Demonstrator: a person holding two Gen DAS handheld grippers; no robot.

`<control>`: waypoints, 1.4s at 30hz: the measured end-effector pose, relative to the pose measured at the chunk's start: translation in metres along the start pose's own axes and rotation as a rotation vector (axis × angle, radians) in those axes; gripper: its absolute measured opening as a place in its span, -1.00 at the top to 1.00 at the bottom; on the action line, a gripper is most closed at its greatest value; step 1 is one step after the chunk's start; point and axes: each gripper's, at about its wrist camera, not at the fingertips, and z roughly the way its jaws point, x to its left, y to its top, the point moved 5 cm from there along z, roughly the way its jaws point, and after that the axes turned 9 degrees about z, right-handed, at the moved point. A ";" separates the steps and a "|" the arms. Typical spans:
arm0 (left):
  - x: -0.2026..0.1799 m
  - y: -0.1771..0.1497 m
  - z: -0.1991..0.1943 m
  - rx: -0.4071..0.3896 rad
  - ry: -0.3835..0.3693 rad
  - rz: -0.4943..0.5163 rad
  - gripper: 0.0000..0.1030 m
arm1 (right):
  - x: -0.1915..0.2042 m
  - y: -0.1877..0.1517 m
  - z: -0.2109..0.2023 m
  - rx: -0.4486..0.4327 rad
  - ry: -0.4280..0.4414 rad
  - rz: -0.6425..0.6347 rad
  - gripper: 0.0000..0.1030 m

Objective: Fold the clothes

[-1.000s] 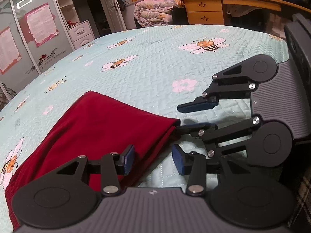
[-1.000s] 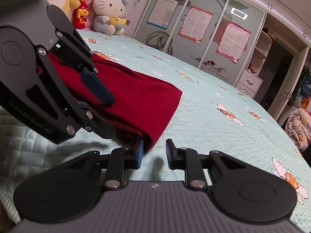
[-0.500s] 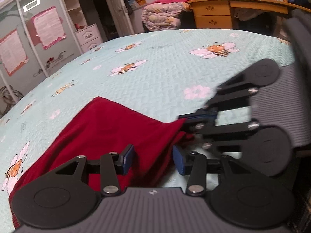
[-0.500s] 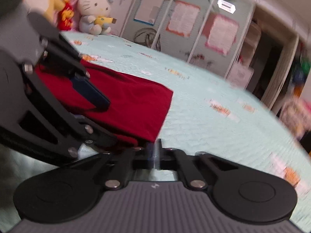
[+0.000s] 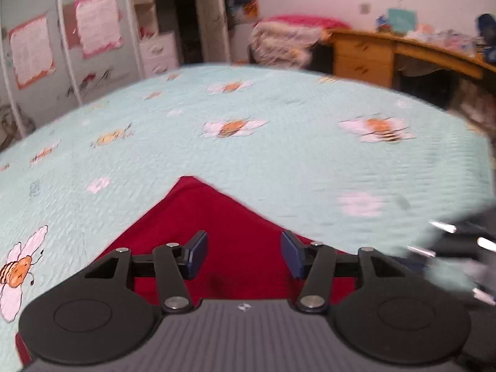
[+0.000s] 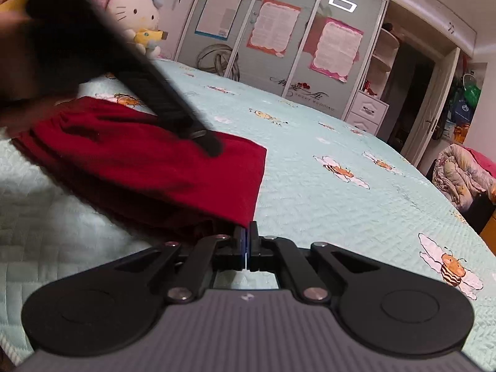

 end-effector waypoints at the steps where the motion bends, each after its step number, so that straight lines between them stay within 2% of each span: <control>1: 0.008 -0.004 0.017 0.049 -0.009 -0.025 0.08 | 0.002 -0.006 -0.002 0.018 0.002 0.009 1.00; 7: 0.008 -0.012 0.029 0.080 0.006 0.014 0.05 | 0.004 -0.019 0.007 0.055 -0.010 0.012 1.00; 10: 0.008 -0.014 0.030 0.077 0.008 -0.013 0.04 | 0.003 -0.020 0.016 0.074 -0.007 0.005 1.00; 15: 0.004 -0.013 0.026 0.058 0.029 0.026 0.00 | -0.009 -0.017 0.004 0.077 0.049 0.053 0.97; 18: 0.004 -0.013 0.014 0.032 0.029 0.012 -0.02 | -0.012 -0.015 -0.010 0.096 0.093 0.046 0.96; 21: 0.006 -0.019 -0.011 -0.003 0.044 -0.034 -0.06 | -0.026 -0.008 -0.028 0.100 0.120 0.113 0.90; 23: 0.007 -0.023 -0.028 -0.026 0.055 -0.067 -0.08 | -0.039 0.005 -0.035 0.074 0.152 0.214 0.90; 28: 0.002 -0.052 -0.058 -0.030 0.058 -0.161 -0.15 | -0.058 0.035 -0.004 0.052 0.343 0.545 0.84; 30: 0.001 -0.068 -0.051 0.008 0.064 -0.191 -0.16 | -0.055 0.030 0.017 0.098 0.409 0.599 0.84; 32: 0.004 -0.080 -0.045 0.016 0.050 -0.243 -0.18 | -0.051 0.008 0.044 0.206 0.415 0.633 0.87; 33: 0.005 -0.083 -0.044 0.005 0.047 -0.262 -0.19 | -0.051 -0.002 0.050 0.229 0.415 0.654 0.98; 35: 0.006 -0.083 -0.045 -0.011 0.051 -0.277 -0.20 | -0.055 -0.011 0.052 0.223 0.421 0.698 0.96; 37: 0.009 -0.081 -0.046 -0.024 0.054 -0.313 -0.18 | -0.057 -0.004 0.046 0.208 0.425 0.700 0.83; 39: 0.015 -0.081 -0.058 -0.062 0.055 -0.406 -0.16 | -0.057 0.011 0.040 0.168 0.434 0.685 0.81; 42: 0.029 -0.086 -0.080 -0.143 0.063 -0.536 -0.17 | -0.056 0.031 0.039 0.122 0.504 0.710 0.71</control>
